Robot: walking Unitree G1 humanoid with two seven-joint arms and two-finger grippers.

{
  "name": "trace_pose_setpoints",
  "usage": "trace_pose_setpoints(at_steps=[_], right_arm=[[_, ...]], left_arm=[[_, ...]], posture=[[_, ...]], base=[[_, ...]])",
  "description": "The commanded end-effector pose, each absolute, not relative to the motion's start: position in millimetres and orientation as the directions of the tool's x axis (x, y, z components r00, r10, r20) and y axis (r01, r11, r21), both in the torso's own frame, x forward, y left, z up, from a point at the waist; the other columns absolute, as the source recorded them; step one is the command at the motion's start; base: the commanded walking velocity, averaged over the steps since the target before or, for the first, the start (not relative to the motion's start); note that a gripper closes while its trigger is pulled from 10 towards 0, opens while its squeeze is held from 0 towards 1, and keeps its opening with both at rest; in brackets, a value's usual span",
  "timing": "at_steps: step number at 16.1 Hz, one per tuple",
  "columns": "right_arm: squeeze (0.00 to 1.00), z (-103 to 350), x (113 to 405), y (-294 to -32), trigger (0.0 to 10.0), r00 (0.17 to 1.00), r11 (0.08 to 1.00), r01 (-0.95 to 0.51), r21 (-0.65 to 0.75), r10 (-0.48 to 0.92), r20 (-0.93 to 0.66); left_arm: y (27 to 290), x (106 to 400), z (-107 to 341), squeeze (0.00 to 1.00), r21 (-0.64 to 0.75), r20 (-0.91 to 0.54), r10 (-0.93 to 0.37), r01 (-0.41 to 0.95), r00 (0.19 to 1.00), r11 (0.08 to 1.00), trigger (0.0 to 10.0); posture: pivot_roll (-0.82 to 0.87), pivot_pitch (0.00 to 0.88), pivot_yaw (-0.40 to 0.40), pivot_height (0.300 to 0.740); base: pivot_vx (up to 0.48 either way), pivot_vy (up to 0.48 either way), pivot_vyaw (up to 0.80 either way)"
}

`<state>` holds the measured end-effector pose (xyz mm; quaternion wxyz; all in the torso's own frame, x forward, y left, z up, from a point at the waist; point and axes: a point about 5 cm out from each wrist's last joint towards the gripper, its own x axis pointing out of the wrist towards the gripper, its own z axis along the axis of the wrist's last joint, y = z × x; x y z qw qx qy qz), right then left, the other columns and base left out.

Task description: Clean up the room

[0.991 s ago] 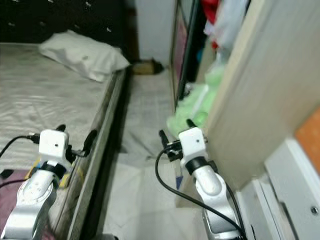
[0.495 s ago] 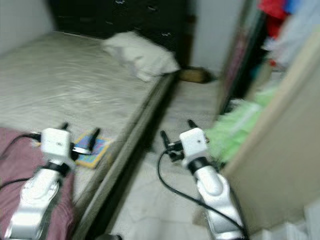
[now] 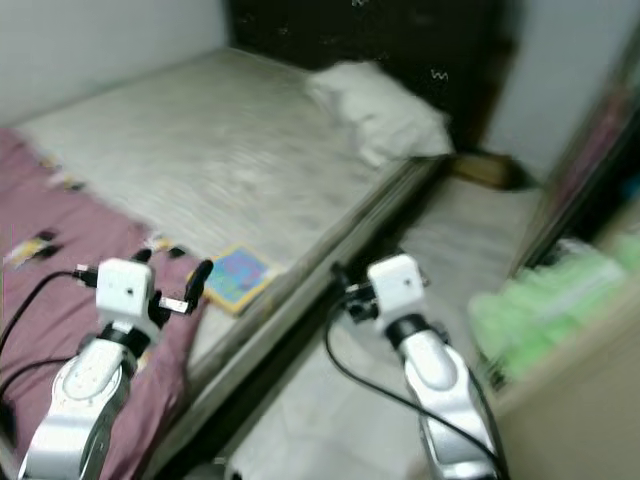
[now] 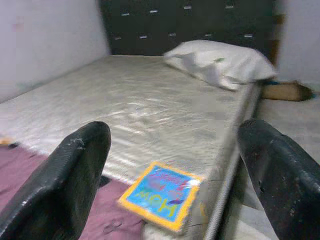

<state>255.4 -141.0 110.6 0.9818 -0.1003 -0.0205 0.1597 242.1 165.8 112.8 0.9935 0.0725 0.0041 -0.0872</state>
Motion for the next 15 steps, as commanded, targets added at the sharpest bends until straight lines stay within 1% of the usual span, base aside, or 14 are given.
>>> trace_pose_setpoints(at_steps=[1,15], right_arm=[[0.0,112.3,256.0,-135.0,10.0,0.94,0.924,-0.331,-0.19,0.34,0.017],[0.0,112.3,257.6,-134.3,10.0,0.936,0.92,-0.343,-0.19,0.352,0.015]], left_arm=[[168.7,241.4,112.6,0.0,0.147,-0.029,-0.167,0.169,0.986,0.975,10.0],[165.3,241.1,113.0,0.0,0.137,-0.028,-0.179,0.181,0.983,0.974,10.0]], posture=[[-0.01,0.0,-0.069,0.74],[0.0,0.0,-0.074,0.74]], base=[[0.0,0.0,0.8],[0.0,0.0,0.8]])
